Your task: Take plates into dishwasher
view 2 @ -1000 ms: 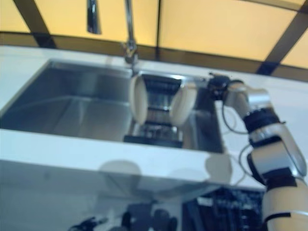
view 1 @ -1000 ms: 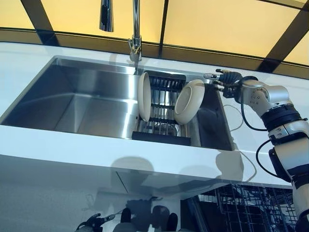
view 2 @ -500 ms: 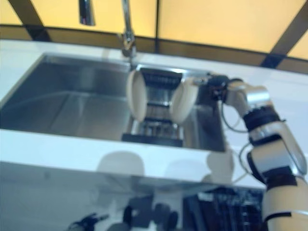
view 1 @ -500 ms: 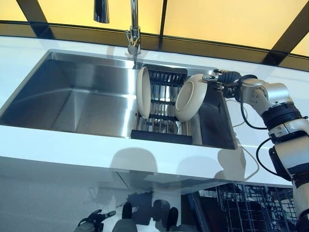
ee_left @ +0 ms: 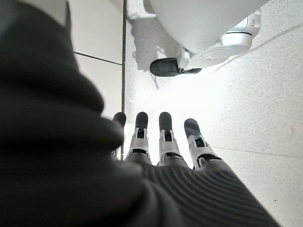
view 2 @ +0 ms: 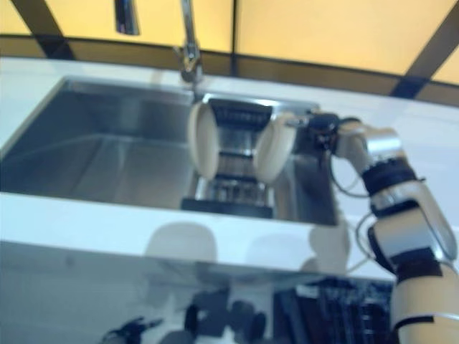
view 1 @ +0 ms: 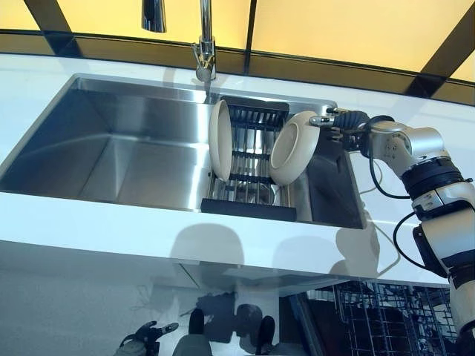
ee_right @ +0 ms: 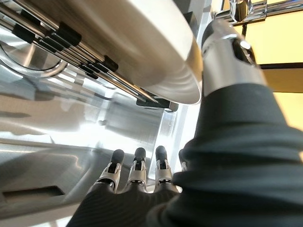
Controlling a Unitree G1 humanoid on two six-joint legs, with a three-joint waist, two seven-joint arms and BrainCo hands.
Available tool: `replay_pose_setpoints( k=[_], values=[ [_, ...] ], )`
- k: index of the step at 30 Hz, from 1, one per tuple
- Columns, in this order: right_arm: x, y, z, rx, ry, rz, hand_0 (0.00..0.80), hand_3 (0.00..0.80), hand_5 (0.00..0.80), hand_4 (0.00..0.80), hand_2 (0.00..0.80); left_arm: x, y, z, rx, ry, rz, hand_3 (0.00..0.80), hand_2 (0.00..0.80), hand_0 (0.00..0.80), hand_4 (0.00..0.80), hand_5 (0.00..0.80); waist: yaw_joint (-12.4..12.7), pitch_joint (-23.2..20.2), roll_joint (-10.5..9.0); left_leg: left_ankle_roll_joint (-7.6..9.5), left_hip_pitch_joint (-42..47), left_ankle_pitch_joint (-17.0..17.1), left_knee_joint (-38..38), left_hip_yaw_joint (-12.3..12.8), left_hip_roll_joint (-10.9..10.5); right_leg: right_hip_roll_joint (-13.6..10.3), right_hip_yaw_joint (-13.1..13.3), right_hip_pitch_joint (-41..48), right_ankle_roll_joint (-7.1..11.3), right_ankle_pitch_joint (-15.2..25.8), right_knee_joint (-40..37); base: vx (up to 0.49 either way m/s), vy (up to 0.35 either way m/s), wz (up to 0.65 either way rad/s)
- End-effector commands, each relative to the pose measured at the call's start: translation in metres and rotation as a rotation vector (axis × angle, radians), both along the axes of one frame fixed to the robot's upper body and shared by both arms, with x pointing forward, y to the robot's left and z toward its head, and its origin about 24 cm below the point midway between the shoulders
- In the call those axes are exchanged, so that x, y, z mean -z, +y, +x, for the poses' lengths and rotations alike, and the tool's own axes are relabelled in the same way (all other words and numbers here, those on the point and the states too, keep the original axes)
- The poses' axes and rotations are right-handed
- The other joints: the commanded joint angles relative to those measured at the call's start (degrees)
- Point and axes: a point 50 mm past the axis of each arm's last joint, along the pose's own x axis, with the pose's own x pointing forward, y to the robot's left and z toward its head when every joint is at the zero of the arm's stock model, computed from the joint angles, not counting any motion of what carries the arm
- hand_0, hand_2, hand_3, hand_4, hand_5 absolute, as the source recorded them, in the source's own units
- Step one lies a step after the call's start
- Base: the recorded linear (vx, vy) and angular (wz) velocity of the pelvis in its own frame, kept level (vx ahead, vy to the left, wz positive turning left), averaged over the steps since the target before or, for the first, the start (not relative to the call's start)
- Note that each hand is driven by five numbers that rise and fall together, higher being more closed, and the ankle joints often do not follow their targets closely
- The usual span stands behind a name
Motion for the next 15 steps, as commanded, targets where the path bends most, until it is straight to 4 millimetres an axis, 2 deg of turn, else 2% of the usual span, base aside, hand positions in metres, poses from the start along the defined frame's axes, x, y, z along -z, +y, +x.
replay_pose_setpoints(
  k=[1,15],
  values=[
    [-0.041,0.016,0.005,-0.048,-0.113,-0.054,0.000,0.000,0.000,0.000,0.000,-0.005,-0.001,0.019,0.034,-0.036,0.008,0.000,0.000,0.000,0.000,0.000,0.5,0.3,-2.29,0.13,-1.2,-0.9,-0.2,-1.7,-0.9,-4.4,-0.5,2.0,3.85,-0.2,0.1,0.000,0.000,0.00],
    [-0.039,0.026,0.006,-0.084,-0.101,-0.039,0.000,0.000,0.000,0.000,0.000,-0.004,-0.001,0.017,0.033,-0.030,0.012,0.000,0.000,0.000,0.000,0.000,0.9,0.2,-2.49,0.16,-0.7,-1.1,-0.2,-2.0,-1.0,-4.5,-0.9,2.5,3.90,-0.2,0.1,0.000,0.000,0.00]
  ],
)
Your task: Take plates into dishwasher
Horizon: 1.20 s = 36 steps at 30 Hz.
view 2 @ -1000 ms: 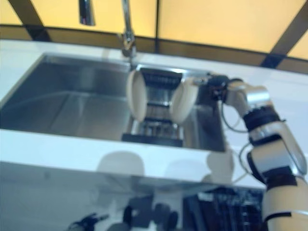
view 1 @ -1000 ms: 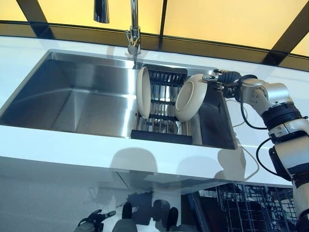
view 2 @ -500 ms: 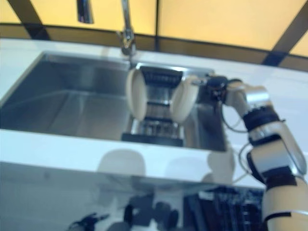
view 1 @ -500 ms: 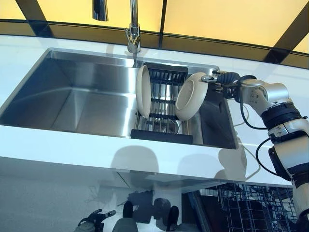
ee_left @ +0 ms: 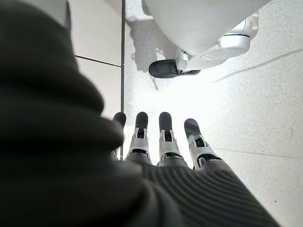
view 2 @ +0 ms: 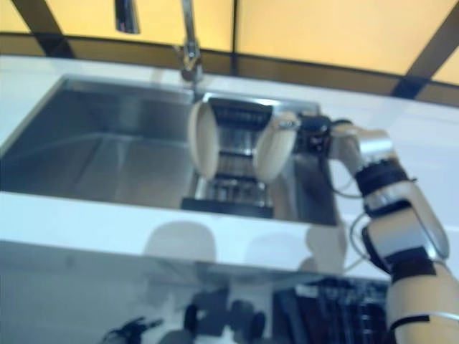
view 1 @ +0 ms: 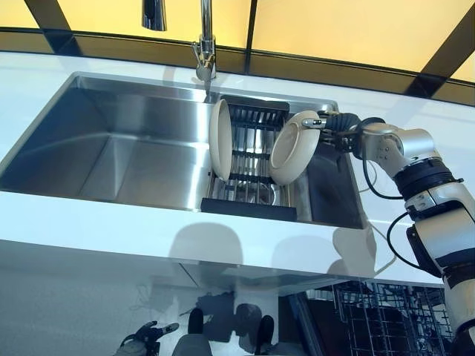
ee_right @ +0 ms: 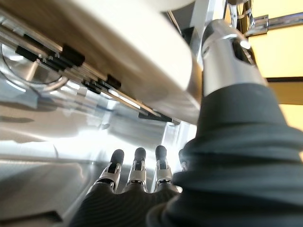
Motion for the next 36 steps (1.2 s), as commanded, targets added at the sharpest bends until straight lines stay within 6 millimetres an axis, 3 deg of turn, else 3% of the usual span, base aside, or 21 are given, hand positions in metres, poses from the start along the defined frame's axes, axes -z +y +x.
replay_pose_setpoints(
  k=[1,24,26,27,29,36],
  values=[
    [-0.044,0.013,0.004,-0.039,-0.112,-0.055,0.000,0.000,0.000,0.000,0.000,-0.004,0.000,0.017,0.029,-0.031,0.012,0.000,0.000,0.000,0.000,0.000,0.8,0.1,-2.34,0.16,-0.6,-1.1,-0.2,-1.8,-1.0,-4.6,-0.8,2.5,3.90,-0.2,0.0,0.000,0.000,0.00],
    [-0.022,0.012,0.007,-0.060,0.003,-0.131,0.000,0.000,0.000,0.000,0.000,-0.005,-0.004,0.020,0.016,-0.049,0.003,0.000,0.000,0.000,0.000,0.000,1.8,1.0,-2.85,0.23,-1.1,-0.8,-0.2,-2.4,-1.1,-4.5,-1.1,2.3,3.82,0.0,0.0,0.000,0.000,0.00],
    [-0.021,0.010,0.007,-0.061,0.003,-0.160,0.420,0.420,0.420,0.420,0.420,-0.005,-0.004,0.020,0.015,-0.049,0.003,0.000,0.000,0.000,0.000,0.000,1.9,1.1,-2.91,0.24,-1.1,-0.8,-0.2,-2.5,-1.0,-4.4,-1.2,2.3,3.80,0.0,0.0,0.000,0.000,0.00],
    [-0.021,0.009,0.007,-0.063,0.005,-0.171,0.480,0.480,0.480,0.480,0.480,-0.005,-0.004,0.020,0.014,-0.050,0.004,0.000,0.000,0.000,0.000,0.000,2.0,1.1,-2.97,0.23,-1.1,-0.8,-0.2,-2.5,-1.0,-4.4,-1.2,2.3,3.80,0.0,0.0,0.000,0.000,0.00],
    [-0.023,0.006,0.007,-0.063,0.002,-0.199,0.800,0.800,0.800,0.800,0.800,-0.005,-0.003,0.019,0.012,-0.048,0.008,0.000,0.000,0.000,0.000,0.000,2.0,1.0,-3.11,0.19,-1.1,-0.8,-0.2,-2.5,-1.0,-4.4,-1.3,2.3,3.83,0.0,0.0,0.000,-0.004,0.02],
    [-0.032,-0.003,0.008,-0.025,-0.020,-0.275,0.800,0.800,0.800,0.800,0.800,-0.005,-0.003,0.020,0.017,-0.050,0.012,0.000,0.000,0.000,0.000,0.000,2.2,0.8,-3.28,0.12,-1.0,-0.8,-0.2,-2.5,-0.9,-4.3,-1.4,2.4,3.88,0.0,0.0,-0.002,-0.002,0.01]
  ],
)
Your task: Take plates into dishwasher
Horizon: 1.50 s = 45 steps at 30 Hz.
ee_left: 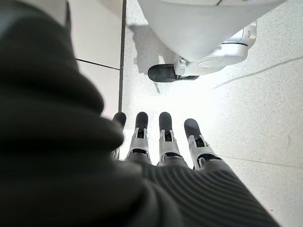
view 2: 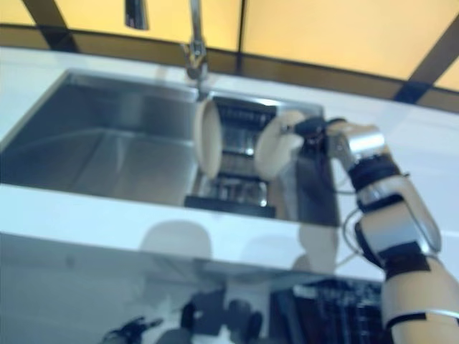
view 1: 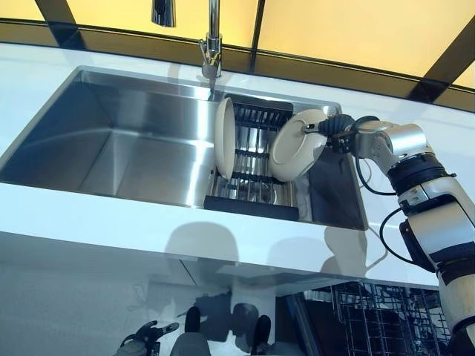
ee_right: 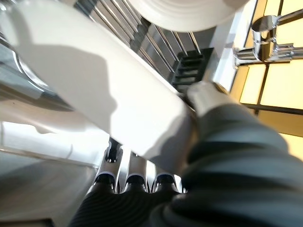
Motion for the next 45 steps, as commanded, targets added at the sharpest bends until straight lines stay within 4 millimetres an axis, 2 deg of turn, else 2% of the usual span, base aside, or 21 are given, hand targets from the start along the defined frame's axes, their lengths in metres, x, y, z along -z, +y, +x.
replay_pose_setpoints(
  k=[1,12,19,30,33,39,45],
  values=[
    [-0.041,-0.006,0.005,0.032,-0.108,-0.138,0.800,0.800,0.800,0.800,0.800,-0.005,-0.002,0.020,0.025,-0.044,0.018,0.000,0.000,0.000,0.000,0.000,1.2,0.2,-2.28,0.12,-1.0,-0.8,-0.3,-1.5,-0.8,-4.2,-0.7,2.0,3.91,0.0,0.0,0.000,0.000,0.00],
    [-0.071,-0.014,0.005,0.093,-0.237,-0.131,0.800,0.800,0.800,0.800,0.800,-0.004,0.000,0.015,0.037,-0.031,0.021,0.000,0.000,0.000,0.000,0.000,1.0,-1.1,-2.57,0.00,0.2,-1.1,-0.3,-1.1,-0.8,-4.0,-0.8,3.0,4.03,-0.1,0.0,0.000,0.000,0.00],
    [-0.099,-0.022,0.001,0.130,-0.365,-0.198,0.800,0.800,0.800,0.800,0.800,-0.003,0.003,0.009,0.042,-0.017,0.031,0.000,0.000,0.000,0.000,0.000,0.5,-2.7,-3.30,-0.06,1.2,-1.6,-0.3,-0.4,-0.7,-3.8,-0.5,3.7,4.23,-0.3,0.0,0.001,-0.001,-0.01],
    [-0.147,-0.048,-0.013,0.231,-0.509,-0.330,0.800,0.800,0.800,0.800,0.800,-0.001,0.007,-0.001,0.070,0.012,0.054,0.000,0.000,0.000,0.000,0.000,-0.7,-6.1,-5.17,0.03,3.8,-2.6,-0.3,1.6,0.1,-3.0,0.6,5.0,4.62,-0.6,0.0,0.004,-0.012,-0.06],
    [-0.160,-0.064,-0.022,0.294,-0.514,-0.405,0.800,0.800,0.800,0.800,0.800,-0.003,0.013,-0.003,0.081,0.028,0.070,0.000,0.000,0.000,0.000,0.000,-1.4,-6.8,-5.74,0.16,4.4,-3.1,-0.3,2.3,0.4,-2.7,1.4,5.0,4.86,-0.4,0.0,-0.031,-0.045,-0.11],
    [-0.167,-0.085,-0.033,0.337,-0.473,-0.480,0.800,0.800,0.800,0.800,0.800,-0.003,0.017,-0.008,0.078,0.046,0.071,0.000,0.000,0.000,0.000,0.000,-3.1,-7.8,-5.86,0.25,5.6,-3.4,-0.3,3.8,0.9,-2.4,3.2,5.0,4.95,-0.2,0.0,-0.027,-0.021,-0.19],
    [-0.159,-0.113,-0.045,0.365,-0.396,-0.512,0.800,0.800,0.800,0.800,0.800,-0.002,0.017,-0.009,0.083,0.058,0.065,0.000,0.000,0.000,0.000,0.000,-5.2,-8.2,-5.26,0.17,6.6,-3.7,-0.3,5.3,1.6,-2.0,5.5,4.8,4.94,-0.2,0.0,-0.029,-0.027,-0.27]
  ],
)
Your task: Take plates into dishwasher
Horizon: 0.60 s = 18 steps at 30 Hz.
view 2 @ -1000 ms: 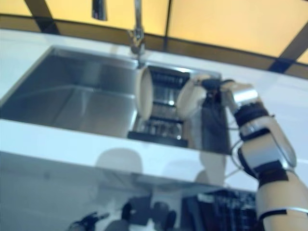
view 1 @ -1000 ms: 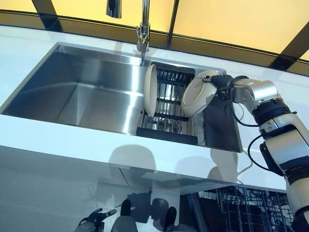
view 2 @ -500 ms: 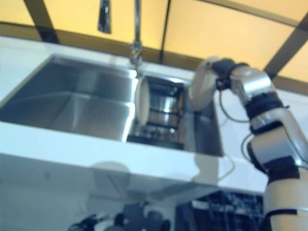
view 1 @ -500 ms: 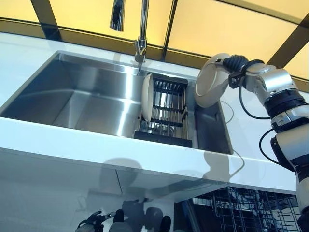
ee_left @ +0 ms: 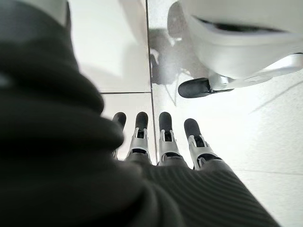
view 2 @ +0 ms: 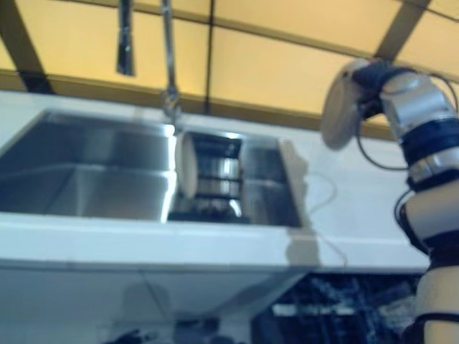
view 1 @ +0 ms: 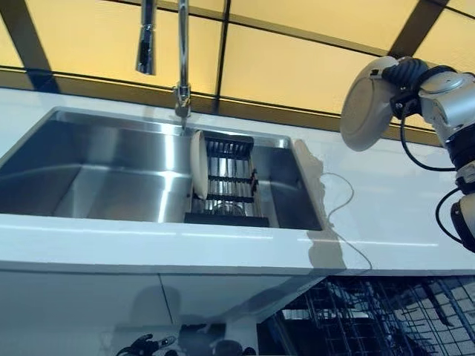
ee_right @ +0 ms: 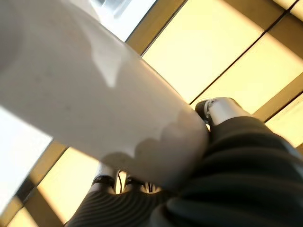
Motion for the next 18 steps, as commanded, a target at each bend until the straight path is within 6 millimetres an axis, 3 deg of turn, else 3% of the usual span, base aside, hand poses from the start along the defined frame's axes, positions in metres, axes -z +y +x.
replay_pose_setpoints(
  k=[1,7,18],
  values=[
    [-0.061,-0.035,-0.028,0.114,-0.113,-0.124,0.800,0.800,0.800,0.800,0.800,-0.006,0.011,0.013,0.067,0.001,0.042,0.000,0.000,0.000,0.000,0.000,-1.2,1.0,-0.85,0.73,1.2,-2.6,-0.2,-2.0,0.6,-2.6,1.0,3.6,4.84,-0.9,0.1,-0.023,-0.044,-0.23],
    [-0.060,-0.064,-0.047,0.170,-0.120,-0.222,0.800,0.800,0.800,0.800,0.800,-0.005,0.008,0.011,0.083,0.005,0.025,0.000,0.000,0.000,0.000,0.000,-3.4,0.9,0.22,0.33,1.2,-2.5,-0.2,-0.5,1.1,-2.1,2.9,2.8,4.81,-0.9,0.1,-0.029,-0.028,-0.14],
    [-0.026,-0.110,-0.079,0.200,0.028,-0.247,0.800,0.800,0.800,0.800,0.800,-0.005,0.005,0.015,0.101,0.012,0.015,0.000,0.000,0.000,0.000,0.000,-7.8,1.4,1.34,-0.15,0.9,-2.5,-0.2,2.4,1.8,-1.5,5.3,0.9,4.76,-0.6,0.1,-0.027,-0.014,-0.15]
  ],
)
